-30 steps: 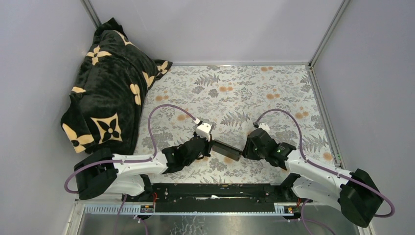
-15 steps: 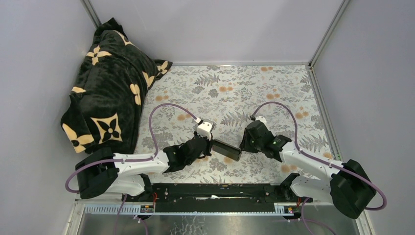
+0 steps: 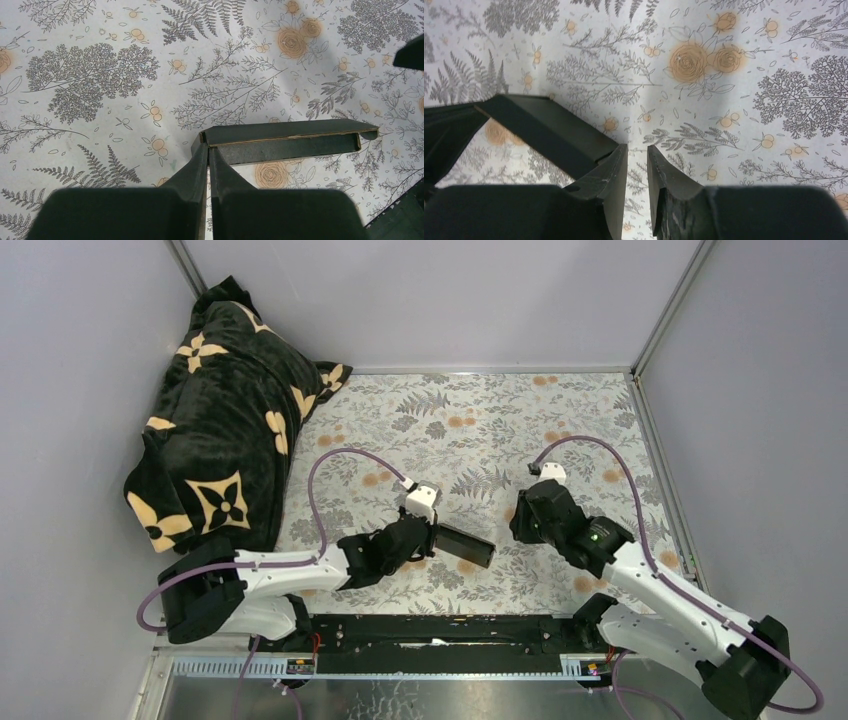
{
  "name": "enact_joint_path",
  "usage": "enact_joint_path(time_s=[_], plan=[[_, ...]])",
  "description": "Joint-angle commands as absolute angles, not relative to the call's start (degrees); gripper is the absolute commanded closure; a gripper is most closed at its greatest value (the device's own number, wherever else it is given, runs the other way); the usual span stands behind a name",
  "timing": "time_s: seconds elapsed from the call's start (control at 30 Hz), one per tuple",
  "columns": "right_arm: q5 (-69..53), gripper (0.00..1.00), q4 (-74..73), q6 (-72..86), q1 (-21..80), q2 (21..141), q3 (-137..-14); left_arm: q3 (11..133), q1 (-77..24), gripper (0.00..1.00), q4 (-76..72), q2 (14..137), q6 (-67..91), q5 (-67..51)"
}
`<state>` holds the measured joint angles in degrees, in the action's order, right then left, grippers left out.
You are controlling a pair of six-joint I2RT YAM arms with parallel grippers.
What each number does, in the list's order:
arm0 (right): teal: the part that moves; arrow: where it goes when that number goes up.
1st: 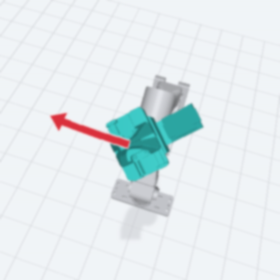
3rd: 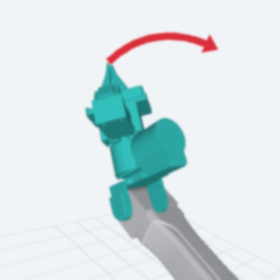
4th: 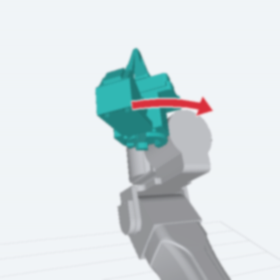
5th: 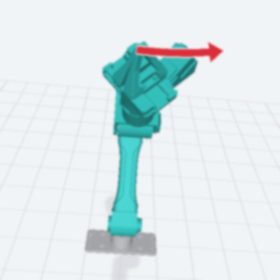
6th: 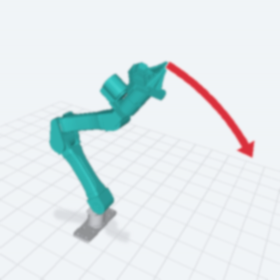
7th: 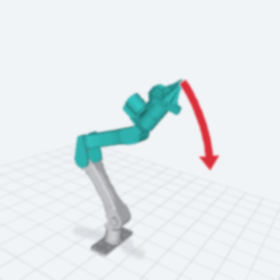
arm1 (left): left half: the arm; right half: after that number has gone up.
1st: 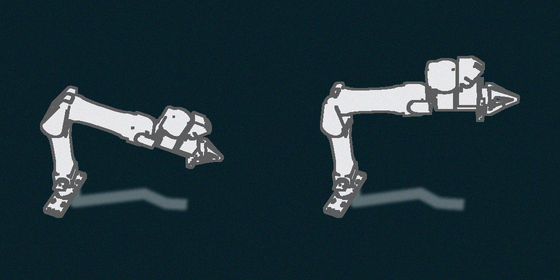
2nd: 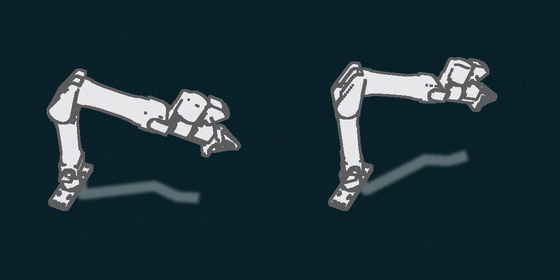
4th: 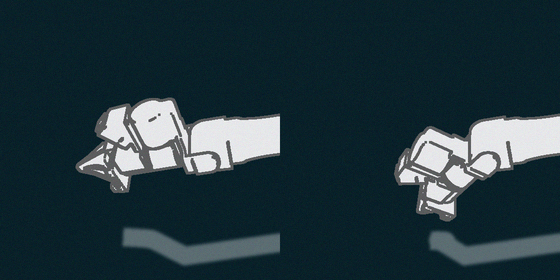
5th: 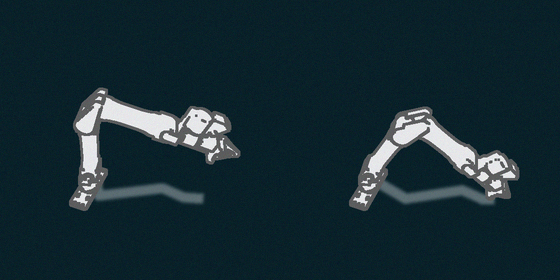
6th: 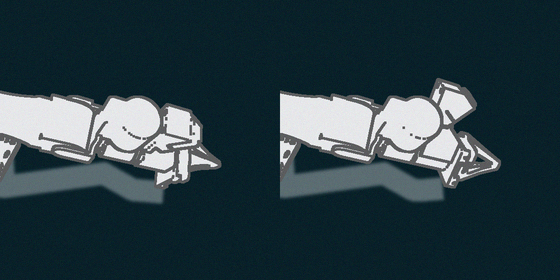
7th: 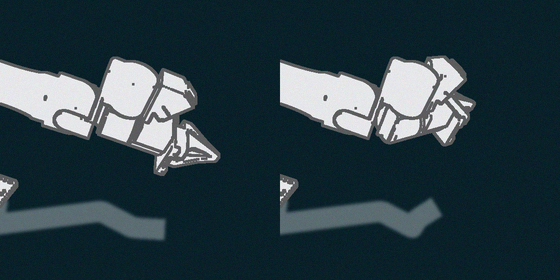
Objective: Fold the paper box
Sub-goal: Close the paper box at the center of the board.
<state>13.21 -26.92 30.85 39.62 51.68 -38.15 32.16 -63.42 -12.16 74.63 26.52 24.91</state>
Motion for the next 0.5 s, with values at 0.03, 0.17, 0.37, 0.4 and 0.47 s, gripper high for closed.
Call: enact_joint_path(time_s=[0.03,0.17,0.37,0.4,0.47], plan=[[13.66,0.72,-30.73,28.54,43.12,48.31,-40.12,33.93,-64.07,0.94,-6.24,76.19,28.00,25.93],[14.59,0.70,-31.67,28.96,46.77,49.46,-40.89,35.10,-64.14,0.94,-3.54,76.20,29.27,26.86],[19.16,0.70,-31.72,29.43,53.98,52.01,-41.56,35.90,-64.16,0.94,-1.05,75.64,31.23,27.48],[20.09,0.70,-31.62,29.52,54.77,51.84,-41.46,35.99,-64.15,0.94,-0.70,75.60,31.40,27.55],[21.53,0.70,-30.94,29.58,55.88,51.04,-40.96,36.35,-64.16,0.94,-0.11,75.59,31.68,27.60]])
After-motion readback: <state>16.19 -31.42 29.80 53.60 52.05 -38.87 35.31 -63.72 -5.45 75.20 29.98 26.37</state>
